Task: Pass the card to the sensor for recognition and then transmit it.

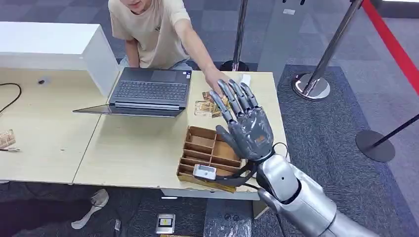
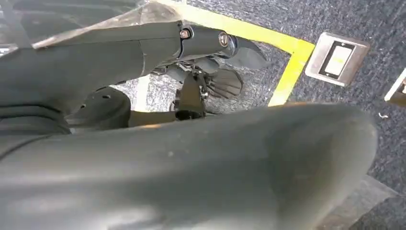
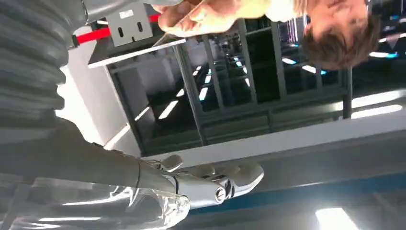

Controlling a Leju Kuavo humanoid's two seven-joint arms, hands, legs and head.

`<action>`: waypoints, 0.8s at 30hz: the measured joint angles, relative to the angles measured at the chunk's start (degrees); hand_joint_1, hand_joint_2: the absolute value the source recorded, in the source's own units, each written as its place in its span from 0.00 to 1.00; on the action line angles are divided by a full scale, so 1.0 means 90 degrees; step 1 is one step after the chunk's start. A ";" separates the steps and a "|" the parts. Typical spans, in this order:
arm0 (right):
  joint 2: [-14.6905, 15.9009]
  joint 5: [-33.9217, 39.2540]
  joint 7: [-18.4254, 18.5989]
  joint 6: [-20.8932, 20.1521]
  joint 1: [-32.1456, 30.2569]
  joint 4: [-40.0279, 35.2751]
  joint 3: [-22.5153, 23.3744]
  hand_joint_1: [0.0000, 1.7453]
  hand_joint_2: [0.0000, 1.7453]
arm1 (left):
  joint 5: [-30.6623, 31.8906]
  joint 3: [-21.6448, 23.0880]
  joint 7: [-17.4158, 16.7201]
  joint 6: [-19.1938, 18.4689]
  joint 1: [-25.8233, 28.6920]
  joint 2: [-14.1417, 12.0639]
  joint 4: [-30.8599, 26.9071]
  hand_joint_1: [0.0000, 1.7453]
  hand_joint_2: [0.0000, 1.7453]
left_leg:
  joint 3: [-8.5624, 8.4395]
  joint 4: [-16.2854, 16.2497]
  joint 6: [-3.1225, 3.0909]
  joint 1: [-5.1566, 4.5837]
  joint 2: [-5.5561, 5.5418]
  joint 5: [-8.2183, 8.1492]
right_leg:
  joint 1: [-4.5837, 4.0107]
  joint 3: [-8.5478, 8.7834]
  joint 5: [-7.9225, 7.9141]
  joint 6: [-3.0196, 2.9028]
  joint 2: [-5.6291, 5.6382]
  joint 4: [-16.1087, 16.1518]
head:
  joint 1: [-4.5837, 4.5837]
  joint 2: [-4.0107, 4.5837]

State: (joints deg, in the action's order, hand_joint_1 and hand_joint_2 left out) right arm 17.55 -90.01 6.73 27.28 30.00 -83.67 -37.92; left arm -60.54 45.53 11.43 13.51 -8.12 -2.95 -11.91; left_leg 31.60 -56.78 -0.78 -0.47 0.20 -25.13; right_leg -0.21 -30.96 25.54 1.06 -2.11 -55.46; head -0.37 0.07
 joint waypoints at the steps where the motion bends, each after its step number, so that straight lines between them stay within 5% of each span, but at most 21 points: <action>1: 0.0029 -0.0005 0.0022 -0.0020 0.0065 0.0054 -0.0079 0.00 1.00 | 0.0007 0.0003 -0.0007 0.0000 -0.0006 0.0000 0.0000 0.00 0.00 | 0.0000 0.0000 0.0000 0.0000 0.0000 0.0000 | 0.0000 0.0000 0.0000 0.0000 0.0001 0.0000 | 0.0000 0.0000; 10: 0.0211 -0.0015 0.0148 -0.0236 0.0337 0.0469 -0.0591 0.01 1.00 | 0.0029 0.0037 -0.0005 -0.0019 -0.0047 0.0002 0.0000 0.00 0.00 | -0.0001 0.0000 0.0000 0.0000 0.0000 0.0000 | 0.0000 0.0000 0.0000 0.0000 0.0001 0.0000 | 0.0000 0.0000; 11: 0.0211 0.0022 0.0112 -0.0343 0.0353 0.0523 -0.0620 1.00 1.00 | 0.0039 0.0039 0.0002 -0.0039 -0.0059 0.0012 -0.0002 0.00 0.00 | -0.0001 0.0000 0.0000 0.0000 0.0000 0.0000 | 0.0000 0.0000 0.0000 0.0000 0.0001 0.0000 | -0.0002 0.0000; 19: 0.0209 0.0388 -0.0085 -0.0840 0.0480 0.1023 -0.0850 1.00 1.00 | 0.0061 0.0044 0.0005 -0.0065 -0.0095 0.0051 0.0000 0.00 0.00 | 0.0000 0.0000 0.0000 0.0000 0.0000 0.0000 | 0.0000 0.0000 0.0000 0.0000 0.0000 0.0000 | 0.0000 0.0000; 24: 0.0185 0.0746 -0.0150 -0.0775 0.0486 0.1202 -0.0906 1.00 1.00 | 0.0104 0.0046 0.0005 -0.0085 -0.0110 0.0078 -0.0002 0.00 0.00 | 0.0000 0.0000 0.0000 0.0000 0.0000 0.0000 | 0.0000 0.0001 0.0000 0.0000 0.0000 0.0000 | 0.0000 0.0000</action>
State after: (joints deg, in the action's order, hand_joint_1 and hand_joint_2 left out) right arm 19.21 -83.30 5.38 20.31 34.37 -72.85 -46.07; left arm -59.60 45.94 11.47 12.74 -9.11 -2.25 -11.93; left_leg 31.60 -56.79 -0.78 -0.47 0.20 -25.13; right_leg -0.21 -30.95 25.54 1.06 -2.11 -55.46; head -0.37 0.07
